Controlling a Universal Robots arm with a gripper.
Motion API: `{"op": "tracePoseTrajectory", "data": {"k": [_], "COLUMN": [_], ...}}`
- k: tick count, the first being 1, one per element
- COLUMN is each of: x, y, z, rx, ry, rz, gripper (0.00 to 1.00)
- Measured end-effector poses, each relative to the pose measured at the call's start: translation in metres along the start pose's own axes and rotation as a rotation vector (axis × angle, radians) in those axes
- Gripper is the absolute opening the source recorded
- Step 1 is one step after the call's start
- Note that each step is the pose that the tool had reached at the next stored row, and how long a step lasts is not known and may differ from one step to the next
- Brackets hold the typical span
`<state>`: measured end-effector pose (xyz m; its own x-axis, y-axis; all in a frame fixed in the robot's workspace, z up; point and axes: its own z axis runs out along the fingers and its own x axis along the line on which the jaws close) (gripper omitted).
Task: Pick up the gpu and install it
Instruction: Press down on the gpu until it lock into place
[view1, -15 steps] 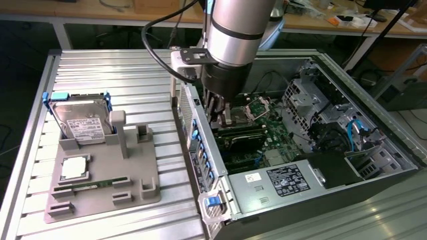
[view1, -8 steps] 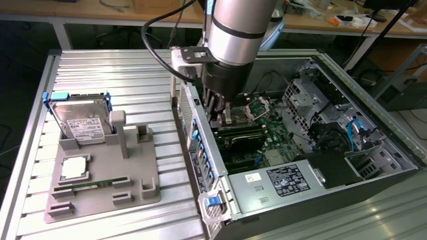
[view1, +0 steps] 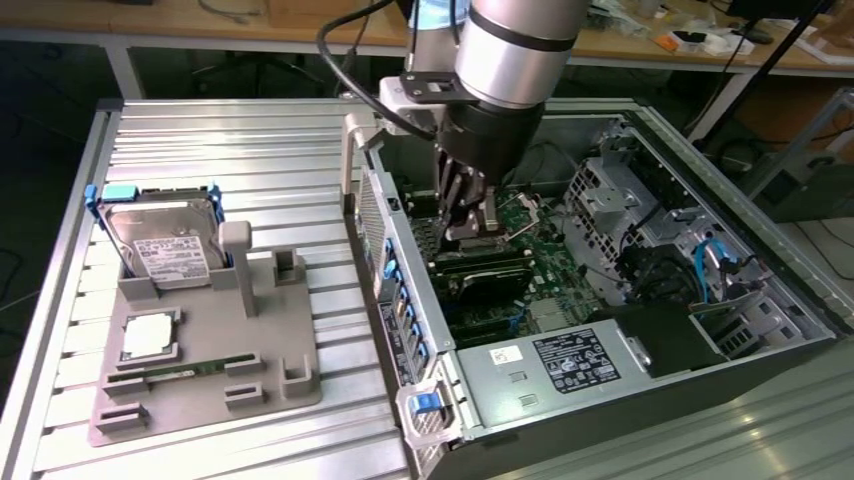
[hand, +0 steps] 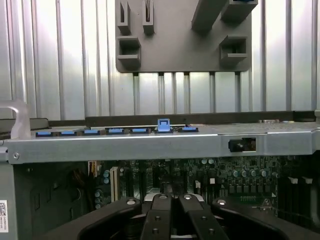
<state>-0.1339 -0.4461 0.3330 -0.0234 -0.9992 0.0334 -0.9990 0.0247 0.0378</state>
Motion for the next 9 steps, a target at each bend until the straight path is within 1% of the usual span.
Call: {"op": "tracePoseTrajectory", "data": {"k": [2, 6, 9], "x": [0.0, -0.001, 0.0], "y": [-0.0091, -0.0304, -0.0317], "z": [-0.0003, 0.0, 0.0001], "rx": [-0.0008, -0.0045, -0.0047], "ry": [0.0002, 0.0004, 0.0004], "rz": [-0.001, -0.004, -0.004], "gripper": [0.11, 0.11, 0.11]}}
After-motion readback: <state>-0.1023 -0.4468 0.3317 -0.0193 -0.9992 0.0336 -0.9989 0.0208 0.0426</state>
